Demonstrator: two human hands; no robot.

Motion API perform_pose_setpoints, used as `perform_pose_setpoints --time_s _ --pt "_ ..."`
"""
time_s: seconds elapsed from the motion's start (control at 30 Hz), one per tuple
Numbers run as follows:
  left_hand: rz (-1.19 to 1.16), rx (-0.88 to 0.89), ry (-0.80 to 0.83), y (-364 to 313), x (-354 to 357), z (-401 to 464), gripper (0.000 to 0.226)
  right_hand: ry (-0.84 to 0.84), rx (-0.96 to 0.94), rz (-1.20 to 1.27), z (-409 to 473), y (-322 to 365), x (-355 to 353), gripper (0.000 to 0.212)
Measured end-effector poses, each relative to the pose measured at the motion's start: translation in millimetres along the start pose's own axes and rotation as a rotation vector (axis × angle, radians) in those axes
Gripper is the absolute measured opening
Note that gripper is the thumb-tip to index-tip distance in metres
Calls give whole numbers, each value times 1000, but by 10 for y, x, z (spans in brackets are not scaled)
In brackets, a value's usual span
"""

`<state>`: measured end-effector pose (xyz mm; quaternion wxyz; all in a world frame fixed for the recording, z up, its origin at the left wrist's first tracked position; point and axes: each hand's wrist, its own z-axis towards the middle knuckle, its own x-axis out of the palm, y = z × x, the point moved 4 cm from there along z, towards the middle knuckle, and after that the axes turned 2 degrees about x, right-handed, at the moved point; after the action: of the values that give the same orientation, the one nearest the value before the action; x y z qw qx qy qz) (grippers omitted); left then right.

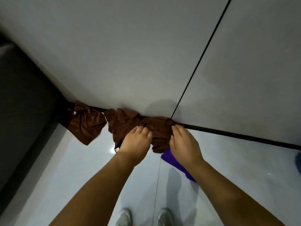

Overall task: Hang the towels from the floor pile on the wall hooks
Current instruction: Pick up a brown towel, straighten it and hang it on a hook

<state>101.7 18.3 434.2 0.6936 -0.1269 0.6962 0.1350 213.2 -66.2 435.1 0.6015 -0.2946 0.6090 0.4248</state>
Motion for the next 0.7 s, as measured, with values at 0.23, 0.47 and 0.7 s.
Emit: perform_pose_setpoints --time_s 0.23,0.47,0.7 --pt "-74 -102 52 -266 2479 182 50 62 4 11 -33 -508 2370 55" --pt "-17 -86 153 -275 4383 565 43 83 34 55 290 -1000 4157 42" --pt "-65 -172 -125 19 4726 1211 35 56 113 -84 869 -1322 4554 28"
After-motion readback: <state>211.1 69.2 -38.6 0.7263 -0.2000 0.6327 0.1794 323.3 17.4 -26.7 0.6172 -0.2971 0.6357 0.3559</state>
